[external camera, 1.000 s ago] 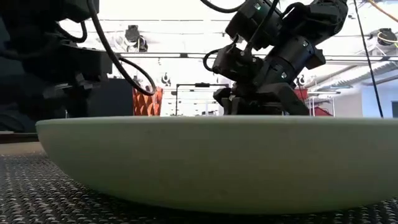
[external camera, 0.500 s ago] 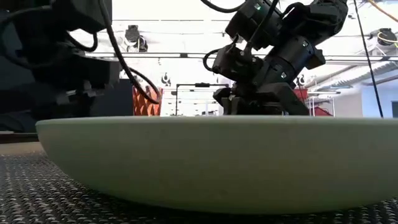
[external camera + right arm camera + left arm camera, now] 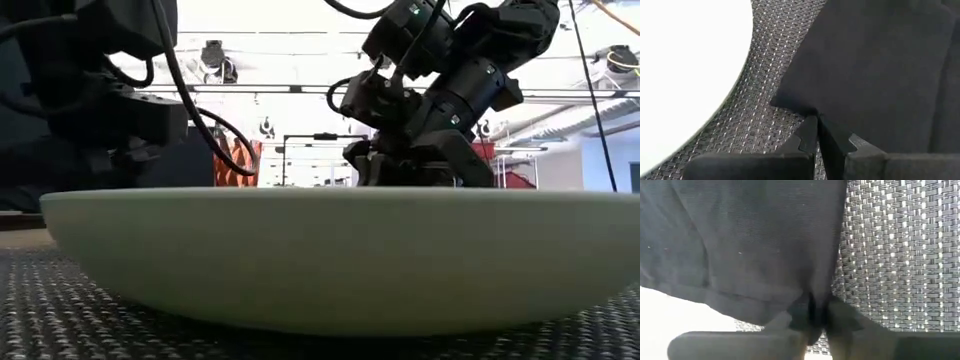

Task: Set table place
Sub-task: Fold the black napkin

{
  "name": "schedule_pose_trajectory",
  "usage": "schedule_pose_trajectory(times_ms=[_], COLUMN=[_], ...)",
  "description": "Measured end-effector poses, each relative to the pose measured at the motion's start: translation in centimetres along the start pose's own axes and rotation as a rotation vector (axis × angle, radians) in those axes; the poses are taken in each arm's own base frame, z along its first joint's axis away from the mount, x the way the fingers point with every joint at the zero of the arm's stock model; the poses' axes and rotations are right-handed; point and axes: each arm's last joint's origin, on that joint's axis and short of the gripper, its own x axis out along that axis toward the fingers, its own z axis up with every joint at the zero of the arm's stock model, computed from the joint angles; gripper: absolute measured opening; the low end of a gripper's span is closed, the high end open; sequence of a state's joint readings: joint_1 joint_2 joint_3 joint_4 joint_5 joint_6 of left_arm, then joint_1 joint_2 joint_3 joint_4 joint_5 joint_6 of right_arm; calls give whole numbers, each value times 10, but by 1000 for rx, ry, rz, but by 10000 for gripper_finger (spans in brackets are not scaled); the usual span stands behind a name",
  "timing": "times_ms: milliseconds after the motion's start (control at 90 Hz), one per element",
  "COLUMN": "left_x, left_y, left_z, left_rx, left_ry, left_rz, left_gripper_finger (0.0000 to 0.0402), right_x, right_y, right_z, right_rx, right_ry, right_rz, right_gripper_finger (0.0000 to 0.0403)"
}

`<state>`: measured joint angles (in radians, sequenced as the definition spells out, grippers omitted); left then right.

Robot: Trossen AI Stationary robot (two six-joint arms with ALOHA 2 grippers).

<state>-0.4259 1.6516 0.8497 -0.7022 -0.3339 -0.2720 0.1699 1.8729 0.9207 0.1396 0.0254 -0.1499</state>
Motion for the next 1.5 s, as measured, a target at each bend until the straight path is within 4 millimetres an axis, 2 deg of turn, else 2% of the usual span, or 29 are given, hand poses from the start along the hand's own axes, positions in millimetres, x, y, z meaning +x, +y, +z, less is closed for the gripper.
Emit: schedule_pose_trajectory(times_ms=[256,522,656,967,1200,1500], left_x=[-12,-28,-35,-46,-44,-40], left_y=[4,9,15,40,54,67], left_z=[10,14,18,36,37,37], left_rx=[51,63,-6,-161,-181,-192], left_ry=[-3,58,64,7,35,62], left_rz=[46,71,136,246,263,281], left_gripper_finger=[1,0,0,0,0,0], right_x=[-6,-36,-46,-47,-47,-52], right_y=[-2,-7,-11,-14,-14,-19], right_z=[6,25,25,20,19,18], right_rx=[-15,59,126,364,529,686], right_ry=[-29,-110,-87,-45,-41,-51], right_rz=[-35,-71,-75,-53,-46,-185], right_gripper_finger=[0,0,0,0,0,0])
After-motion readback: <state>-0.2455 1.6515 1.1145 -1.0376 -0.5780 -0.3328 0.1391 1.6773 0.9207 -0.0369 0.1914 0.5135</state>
